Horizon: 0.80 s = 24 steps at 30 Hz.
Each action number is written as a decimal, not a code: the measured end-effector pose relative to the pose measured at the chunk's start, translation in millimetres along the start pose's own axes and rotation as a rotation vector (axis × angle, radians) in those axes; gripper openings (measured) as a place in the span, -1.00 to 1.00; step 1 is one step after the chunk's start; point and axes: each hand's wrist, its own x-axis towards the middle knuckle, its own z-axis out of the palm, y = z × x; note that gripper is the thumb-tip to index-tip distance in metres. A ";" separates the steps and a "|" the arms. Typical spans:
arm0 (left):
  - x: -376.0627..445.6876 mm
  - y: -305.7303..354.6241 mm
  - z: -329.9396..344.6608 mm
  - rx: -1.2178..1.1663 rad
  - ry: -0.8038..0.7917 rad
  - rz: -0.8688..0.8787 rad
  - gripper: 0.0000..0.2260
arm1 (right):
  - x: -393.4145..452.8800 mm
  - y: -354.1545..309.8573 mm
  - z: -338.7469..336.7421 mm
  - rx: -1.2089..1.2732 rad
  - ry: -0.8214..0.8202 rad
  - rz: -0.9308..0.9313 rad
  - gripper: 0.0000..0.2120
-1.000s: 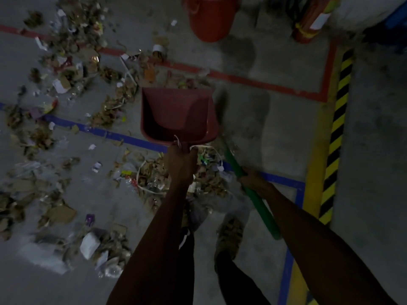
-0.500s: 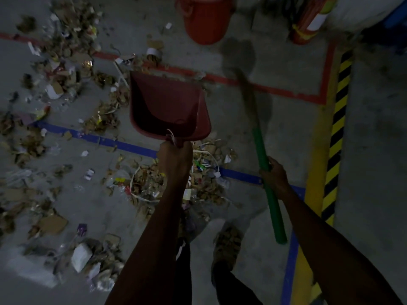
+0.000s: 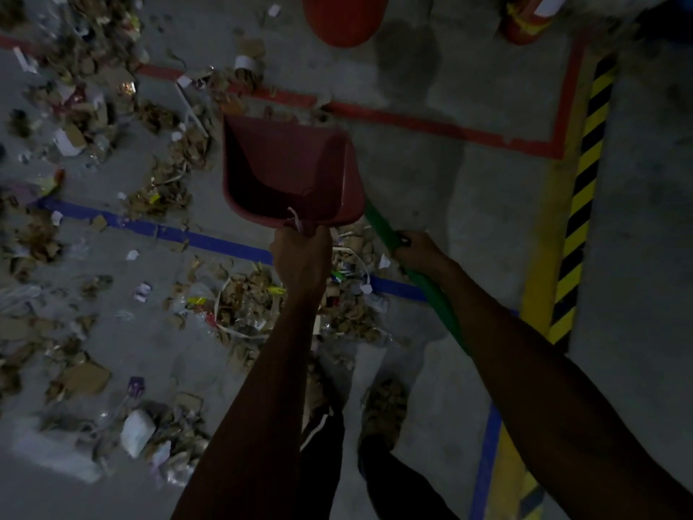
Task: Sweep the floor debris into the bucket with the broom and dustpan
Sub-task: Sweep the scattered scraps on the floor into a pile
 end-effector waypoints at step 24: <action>60.6 65.5 82.9 0.127 -0.045 0.036 -0.70 | 99.0 -9.9 -81.4 0.093 0.038 0.056 -0.48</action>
